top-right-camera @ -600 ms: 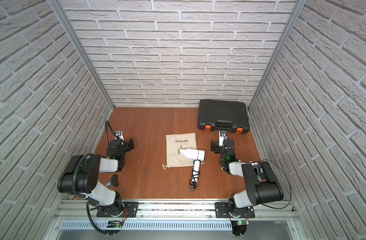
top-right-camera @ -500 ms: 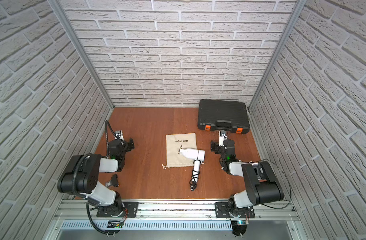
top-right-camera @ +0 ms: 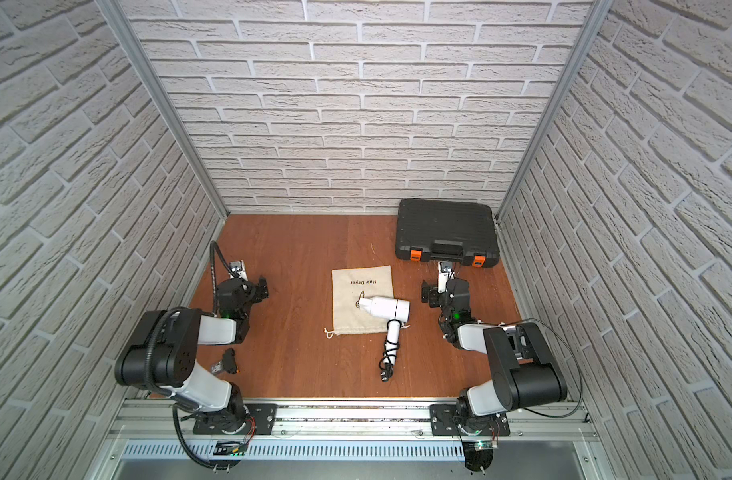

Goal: Pack away hair dryers
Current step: Move the hair dryer to the center of the board.

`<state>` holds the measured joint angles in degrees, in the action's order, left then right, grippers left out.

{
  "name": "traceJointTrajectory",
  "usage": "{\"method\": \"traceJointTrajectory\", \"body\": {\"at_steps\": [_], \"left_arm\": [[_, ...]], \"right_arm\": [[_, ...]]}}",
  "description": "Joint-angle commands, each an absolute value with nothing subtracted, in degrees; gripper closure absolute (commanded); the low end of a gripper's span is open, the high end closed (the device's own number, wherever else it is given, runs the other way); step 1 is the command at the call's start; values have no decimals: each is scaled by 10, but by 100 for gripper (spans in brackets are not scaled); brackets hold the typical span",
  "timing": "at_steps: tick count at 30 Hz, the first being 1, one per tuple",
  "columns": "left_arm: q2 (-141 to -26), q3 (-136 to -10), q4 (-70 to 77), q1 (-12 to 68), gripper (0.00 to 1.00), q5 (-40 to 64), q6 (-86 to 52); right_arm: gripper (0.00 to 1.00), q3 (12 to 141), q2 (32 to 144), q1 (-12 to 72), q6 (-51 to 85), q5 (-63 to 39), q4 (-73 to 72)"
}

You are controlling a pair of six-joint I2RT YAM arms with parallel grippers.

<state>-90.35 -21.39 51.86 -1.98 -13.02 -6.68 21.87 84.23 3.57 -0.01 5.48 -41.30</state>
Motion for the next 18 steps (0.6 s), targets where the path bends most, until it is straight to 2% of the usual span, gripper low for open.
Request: {"method": "traceJointTrajectory", "body": {"at_steps": [1, 16, 18], "left_arm": [[-901, -212, 549, -23, 2, -129, -71], [-902, -212, 548, -23, 2, -129, -72], [-901, -212, 548, -23, 2, -128, -72]], "right_arm": [[0, 230, 843, 33, -3, 52, -431], [0, 229, 841, 33, -3, 53, -432], [3, 237, 834, 33, -2, 57, -414]]}}
